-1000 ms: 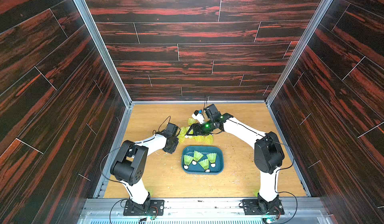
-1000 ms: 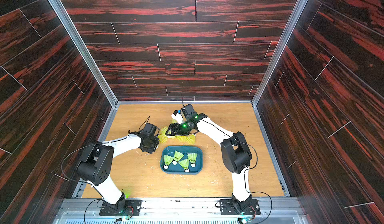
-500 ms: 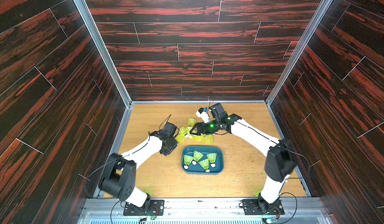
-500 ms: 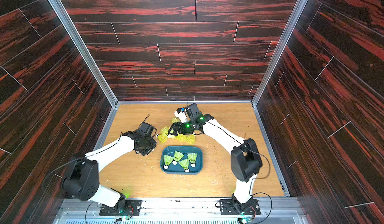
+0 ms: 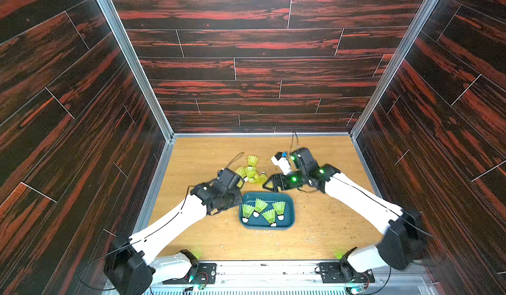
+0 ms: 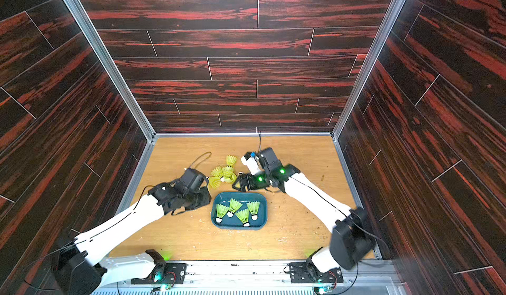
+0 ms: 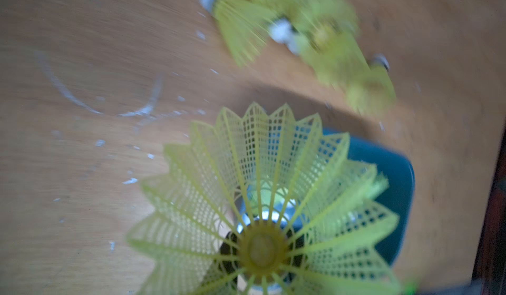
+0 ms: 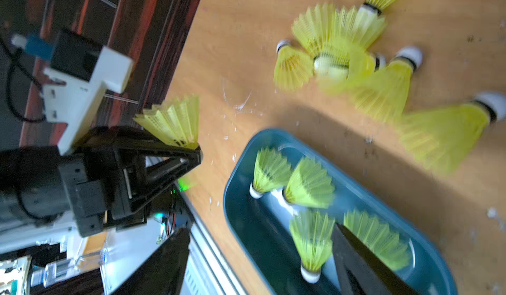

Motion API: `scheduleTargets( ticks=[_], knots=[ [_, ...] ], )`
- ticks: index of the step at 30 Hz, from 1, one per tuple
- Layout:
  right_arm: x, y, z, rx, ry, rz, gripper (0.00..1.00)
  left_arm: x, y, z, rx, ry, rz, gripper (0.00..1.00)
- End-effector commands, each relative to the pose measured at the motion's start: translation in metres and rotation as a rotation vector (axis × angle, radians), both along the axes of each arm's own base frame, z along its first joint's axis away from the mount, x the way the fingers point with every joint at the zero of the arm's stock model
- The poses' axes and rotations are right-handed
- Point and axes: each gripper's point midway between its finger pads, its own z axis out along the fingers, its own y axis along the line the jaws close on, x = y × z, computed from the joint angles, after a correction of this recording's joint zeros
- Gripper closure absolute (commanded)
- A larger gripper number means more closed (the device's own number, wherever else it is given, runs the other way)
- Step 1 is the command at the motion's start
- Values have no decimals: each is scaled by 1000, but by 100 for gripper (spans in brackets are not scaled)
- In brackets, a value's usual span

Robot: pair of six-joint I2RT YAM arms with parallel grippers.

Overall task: Put the shuttlecocks into the storage box
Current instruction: Place the shuttlecock in the storage box.

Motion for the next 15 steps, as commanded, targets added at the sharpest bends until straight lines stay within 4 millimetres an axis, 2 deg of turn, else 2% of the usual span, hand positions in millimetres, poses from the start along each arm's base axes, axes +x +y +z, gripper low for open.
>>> scheduleTargets(
  ticks=[1, 3, 9, 15],
  knots=[
    [-23, -9, -6, 8, 14, 8, 15, -18, -14, -3, -6, -5, -123, 82],
    [-35, -17, -14, 8, 23, 3, 15, -28, -23, -7, -16, 5, -169, 82],
    [-65, -33, -39, 0, 62, -1, 15, -43, -47, -18, -27, 3, -257, 82],
    [-77, -37, -59, -13, 106, -10, 16, -51, -63, -33, -6, 19, -312, 83]
  ],
)
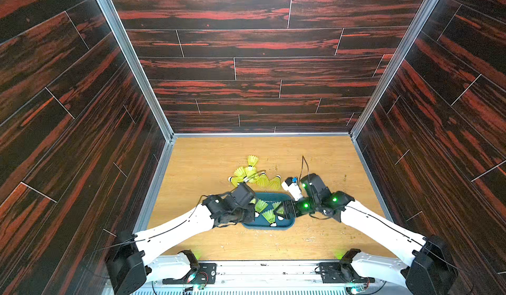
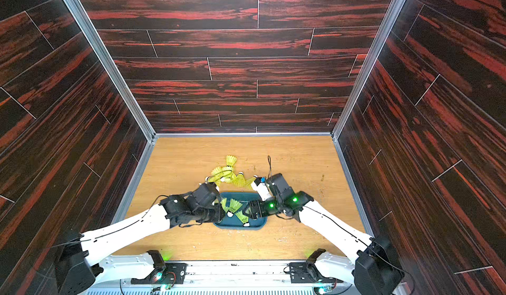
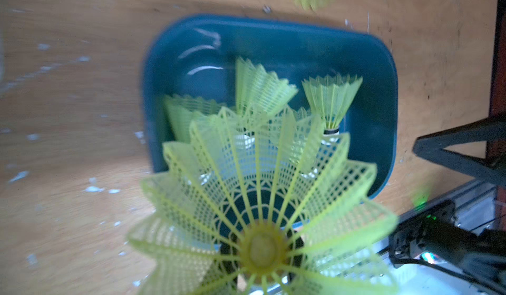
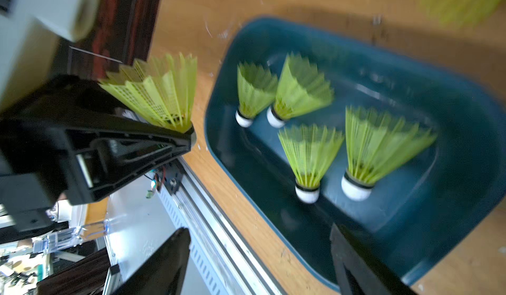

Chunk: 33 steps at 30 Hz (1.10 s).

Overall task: Put the shuttlecocks into the storage box
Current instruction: Place the shuttlecock in the storage box.

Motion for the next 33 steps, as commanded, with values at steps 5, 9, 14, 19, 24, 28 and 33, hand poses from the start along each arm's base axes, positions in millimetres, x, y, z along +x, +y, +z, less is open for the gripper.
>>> scheduleTargets(
  ticks=[5, 9, 14, 19, 24, 28, 33],
  knots=[
    [1, 2, -4, 6, 6, -33, 17, -6, -13, -18, 48, 11, -58, 84],
    [3, 2, -9, -5, 14, -36, 17, -7, -16, -23, 67, 19, -66, 84],
    [5, 5, -12, -12, 22, -29, 17, -4, -25, -27, 57, 8, -64, 84],
    [7, 8, -9, -6, 19, -23, 18, 1, -21, -29, 91, -9, -49, 83],
    [7, 8, -10, -9, 19, -23, 17, 1, -20, -33, 115, -3, -42, 81],
    [8, 8, -12, -16, 23, -24, 17, -1, -18, -39, 120, 10, -42, 76],
    [10, 11, -10, -13, 21, -23, 17, -3, -19, -45, 136, 27, -59, 69]
  ],
)
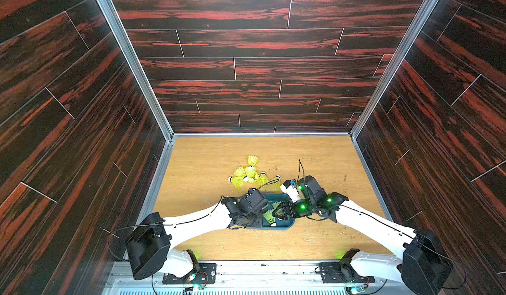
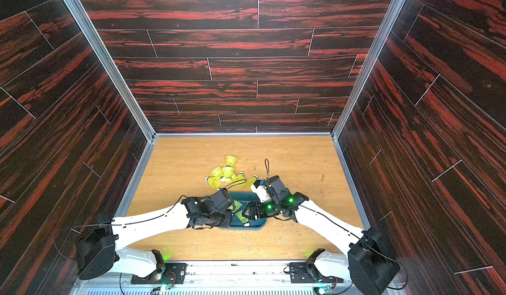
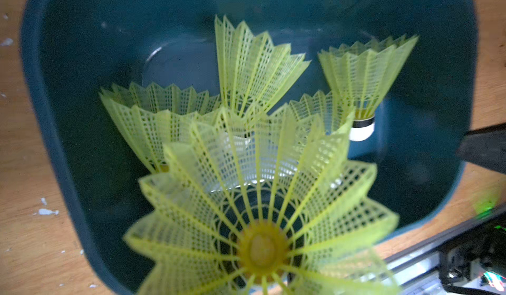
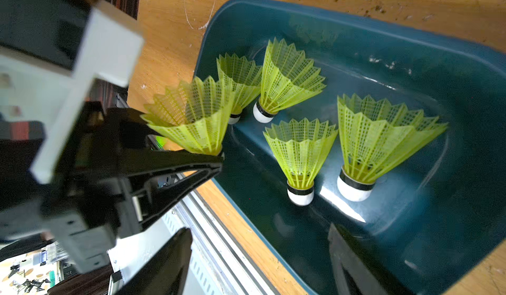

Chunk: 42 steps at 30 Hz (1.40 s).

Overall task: Put the shuttlecocks into the storage box
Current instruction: Place the shuttlecock in the storage box.

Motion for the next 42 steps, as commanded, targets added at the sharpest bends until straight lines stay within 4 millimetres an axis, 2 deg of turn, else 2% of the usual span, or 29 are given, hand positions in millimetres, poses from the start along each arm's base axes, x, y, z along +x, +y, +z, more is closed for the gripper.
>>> scheduleTargets(
  ticks=[1, 3, 4, 21, 25, 34, 42],
  knots=[
    [6, 6, 8, 11, -21, 6, 17, 1, -1, 1, 17, -8, -12, 66],
    [6, 7, 8, 10, -21, 7, 17, 3, -1, 2, 19, -15, -12, 62],
    [6, 7, 8, 10, -23, 7, 17, -1, 5, -1, 47, 3, -13, 61],
    [12, 10, 10, 2, -30, 6, 17, -2, 9, 7, 51, -5, -10, 61],
    [15, 8, 12, -11, -43, -6, 17, -2, 10, 11, 49, -9, -10, 58],
    [35, -2, 23, -78, -120, -84, 19, -1, 14, 32, 38, -38, 1, 51],
    [60, -20, 35, -173, -193, -221, 28, 5, 16, 58, 19, -94, 18, 49]
  ],
)
